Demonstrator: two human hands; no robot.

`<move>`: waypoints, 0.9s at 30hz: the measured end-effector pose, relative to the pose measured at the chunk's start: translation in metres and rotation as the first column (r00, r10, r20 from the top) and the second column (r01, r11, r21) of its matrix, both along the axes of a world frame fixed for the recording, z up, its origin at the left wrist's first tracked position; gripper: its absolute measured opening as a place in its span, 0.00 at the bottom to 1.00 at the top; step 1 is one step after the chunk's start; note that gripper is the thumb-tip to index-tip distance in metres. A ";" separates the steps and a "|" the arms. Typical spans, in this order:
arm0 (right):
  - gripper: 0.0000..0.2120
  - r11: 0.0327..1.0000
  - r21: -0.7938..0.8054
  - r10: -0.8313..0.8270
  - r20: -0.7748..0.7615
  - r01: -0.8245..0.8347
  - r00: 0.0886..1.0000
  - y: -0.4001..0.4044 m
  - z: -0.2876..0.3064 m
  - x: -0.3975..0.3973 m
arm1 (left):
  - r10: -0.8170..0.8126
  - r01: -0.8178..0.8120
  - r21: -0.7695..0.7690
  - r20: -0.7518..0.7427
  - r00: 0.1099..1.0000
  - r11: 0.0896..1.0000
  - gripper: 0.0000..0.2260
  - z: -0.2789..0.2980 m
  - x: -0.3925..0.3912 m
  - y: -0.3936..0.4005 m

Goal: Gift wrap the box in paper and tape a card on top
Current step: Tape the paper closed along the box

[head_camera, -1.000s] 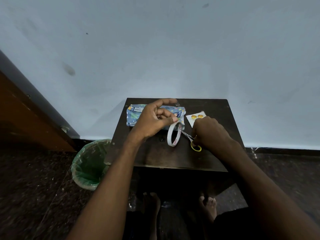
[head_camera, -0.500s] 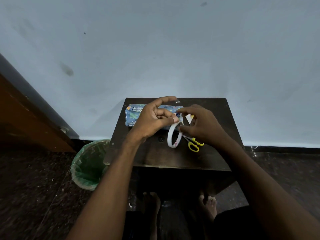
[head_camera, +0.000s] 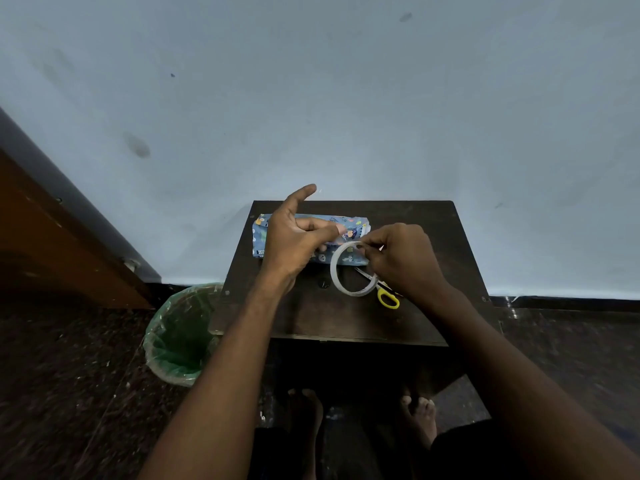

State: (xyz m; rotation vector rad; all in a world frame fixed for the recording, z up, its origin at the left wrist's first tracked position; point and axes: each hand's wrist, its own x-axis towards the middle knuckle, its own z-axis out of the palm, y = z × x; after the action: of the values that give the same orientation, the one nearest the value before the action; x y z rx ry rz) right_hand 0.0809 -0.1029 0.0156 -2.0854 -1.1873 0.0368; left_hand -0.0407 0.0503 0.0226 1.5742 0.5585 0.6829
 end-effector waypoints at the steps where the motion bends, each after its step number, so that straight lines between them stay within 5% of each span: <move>1: 0.04 1.000 0.002 -0.011 0.018 0.011 1.000 0.000 -0.001 0.001 | 0.015 -0.015 -0.011 0.001 1.000 1.000 0.36 -0.001 -0.001 0.003; 9: 0.06 1.000 0.014 0.004 0.097 -0.005 0.995 0.003 0.001 -0.002 | -0.085 0.082 -0.087 -0.034 0.996 0.993 0.37 0.000 -0.005 -0.001; 17: 0.07 0.996 -0.032 0.083 0.086 -0.081 0.993 0.004 0.002 -0.002 | -0.145 0.141 0.049 0.076 0.987 0.989 0.37 -0.005 -0.001 0.001; 27: 0.11 0.997 0.028 0.062 0.112 -0.065 0.992 0.003 0.003 -0.007 | -0.160 0.165 0.104 -0.056 0.986 0.981 0.37 -0.009 -0.001 0.001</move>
State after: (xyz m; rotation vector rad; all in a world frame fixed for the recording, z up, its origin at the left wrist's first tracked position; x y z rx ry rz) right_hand 0.0736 -0.0998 0.0182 -2.0442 -1.3125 -0.0683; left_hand -0.0413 0.0510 0.0137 1.7203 0.4272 0.5610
